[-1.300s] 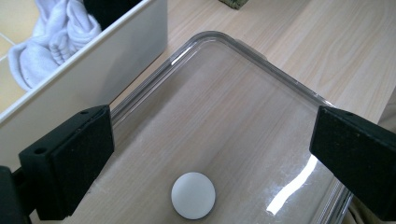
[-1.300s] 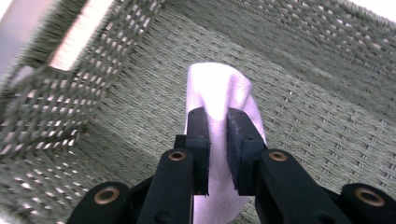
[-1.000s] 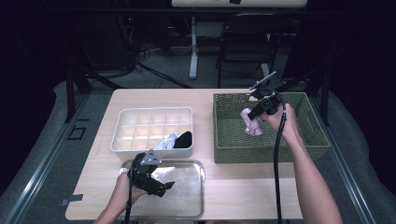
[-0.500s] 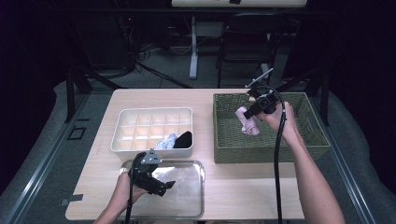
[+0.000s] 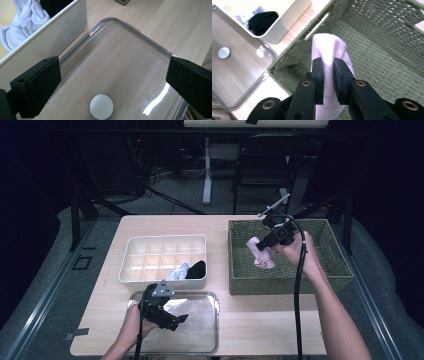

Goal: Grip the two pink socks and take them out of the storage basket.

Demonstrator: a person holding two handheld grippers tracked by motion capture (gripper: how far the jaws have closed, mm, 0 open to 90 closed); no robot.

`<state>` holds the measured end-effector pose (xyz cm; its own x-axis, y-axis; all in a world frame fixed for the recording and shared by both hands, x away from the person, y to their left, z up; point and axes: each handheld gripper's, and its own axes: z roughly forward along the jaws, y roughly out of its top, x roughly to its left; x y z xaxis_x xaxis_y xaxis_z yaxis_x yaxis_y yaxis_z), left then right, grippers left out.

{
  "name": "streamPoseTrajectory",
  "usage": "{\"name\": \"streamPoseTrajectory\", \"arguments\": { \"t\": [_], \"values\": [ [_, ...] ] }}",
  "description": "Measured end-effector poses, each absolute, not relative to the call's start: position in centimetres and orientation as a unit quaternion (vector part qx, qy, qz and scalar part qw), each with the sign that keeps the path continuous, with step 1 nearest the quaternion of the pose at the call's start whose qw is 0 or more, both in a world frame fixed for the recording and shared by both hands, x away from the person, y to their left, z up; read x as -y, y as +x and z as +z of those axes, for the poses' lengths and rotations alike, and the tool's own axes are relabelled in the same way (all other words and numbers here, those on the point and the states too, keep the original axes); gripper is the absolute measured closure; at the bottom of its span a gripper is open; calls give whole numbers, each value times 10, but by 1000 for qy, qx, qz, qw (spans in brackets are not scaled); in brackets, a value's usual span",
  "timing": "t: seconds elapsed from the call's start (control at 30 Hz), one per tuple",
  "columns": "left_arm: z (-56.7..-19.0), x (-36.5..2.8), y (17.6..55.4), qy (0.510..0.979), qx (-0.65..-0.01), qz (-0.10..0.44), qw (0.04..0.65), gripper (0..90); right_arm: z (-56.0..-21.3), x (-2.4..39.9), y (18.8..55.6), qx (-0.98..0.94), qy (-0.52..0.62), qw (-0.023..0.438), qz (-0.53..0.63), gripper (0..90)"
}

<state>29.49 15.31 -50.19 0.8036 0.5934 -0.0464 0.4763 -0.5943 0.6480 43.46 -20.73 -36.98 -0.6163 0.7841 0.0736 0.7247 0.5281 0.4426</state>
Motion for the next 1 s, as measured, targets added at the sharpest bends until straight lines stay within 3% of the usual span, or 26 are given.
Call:
{"name": "streamPoseTrajectory", "arguments": {
  "t": [0.47,1.0],
  "values": [
    [-501,-152,293,888,-300,90,336,1,-364,198,392,-885,397,54,236,798],
    [-500,-150,293,888,-300,93,335,1,-388,192,326,-897,348,48,269,795]
  ]
}}
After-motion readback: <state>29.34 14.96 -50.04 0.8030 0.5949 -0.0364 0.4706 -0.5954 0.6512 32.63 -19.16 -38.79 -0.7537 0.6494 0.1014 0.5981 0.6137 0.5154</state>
